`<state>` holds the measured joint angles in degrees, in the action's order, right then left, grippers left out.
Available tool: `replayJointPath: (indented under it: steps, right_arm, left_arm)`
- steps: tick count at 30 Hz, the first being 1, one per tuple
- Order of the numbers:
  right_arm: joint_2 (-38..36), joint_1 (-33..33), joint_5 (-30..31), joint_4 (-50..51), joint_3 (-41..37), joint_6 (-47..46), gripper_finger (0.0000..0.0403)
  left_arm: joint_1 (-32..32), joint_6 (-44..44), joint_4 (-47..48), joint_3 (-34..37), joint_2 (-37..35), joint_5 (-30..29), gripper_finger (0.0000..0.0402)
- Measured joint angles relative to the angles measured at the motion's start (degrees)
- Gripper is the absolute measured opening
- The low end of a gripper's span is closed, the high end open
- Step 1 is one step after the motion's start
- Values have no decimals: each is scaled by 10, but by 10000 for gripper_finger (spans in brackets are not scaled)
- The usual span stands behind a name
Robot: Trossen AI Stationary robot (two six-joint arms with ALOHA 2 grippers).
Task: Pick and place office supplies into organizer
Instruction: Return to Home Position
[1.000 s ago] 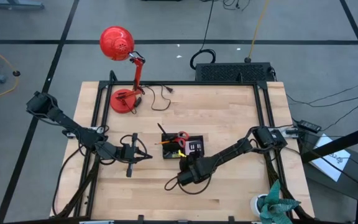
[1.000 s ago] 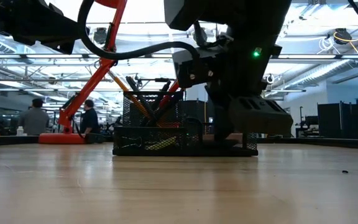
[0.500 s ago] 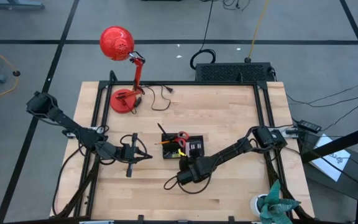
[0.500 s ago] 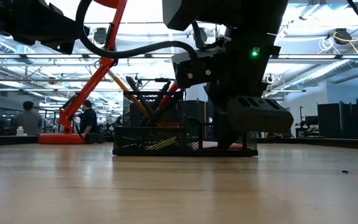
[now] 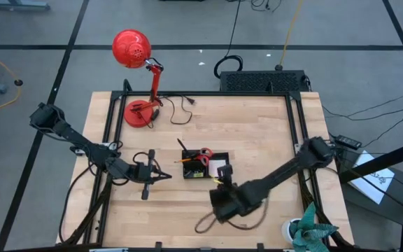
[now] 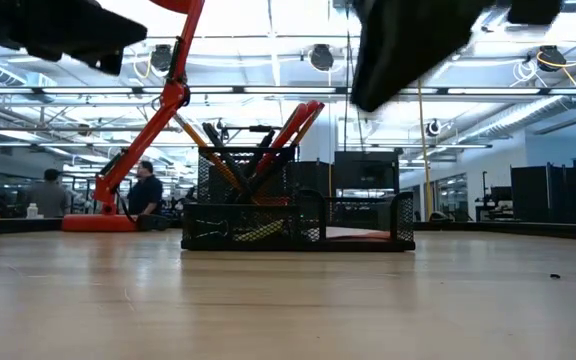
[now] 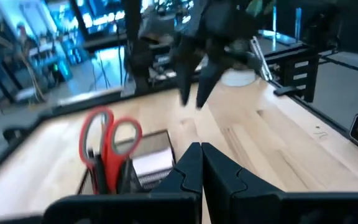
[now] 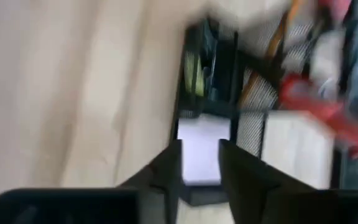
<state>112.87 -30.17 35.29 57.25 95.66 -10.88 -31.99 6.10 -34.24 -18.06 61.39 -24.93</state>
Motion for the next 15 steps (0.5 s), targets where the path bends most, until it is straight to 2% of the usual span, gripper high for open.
replayJointPath:
  steps: [2, 5, 8, 10, 12, 15]
  right_arm:
    - [-35, -8, 0, -46, -10, 46, 70]
    - [-101, 12, -92, -174, -61, 143, 14]
    - [-166, 53, -215, -371, -155, 214, 11]
    - [-206, 88, -275, -493, -225, 228, 8]
    - [-241, 122, -293, -581, -285, 222, 2]
    - [-290, 158, -263, -597, -354, 205, 1]
  left_arm:
    - [2, 34, -2, -6, 0, 8, 5]
    - [16, 84, -4, -27, 0, 49, 5]
    - [50, 105, -1, -45, 0, 109, 5]
    - [80, 106, -2, -55, 0, 140, 5]
    - [108, 113, -2, -59, -1, 168, 5]
    - [134, 120, 14, -60, -25, 167, 5]
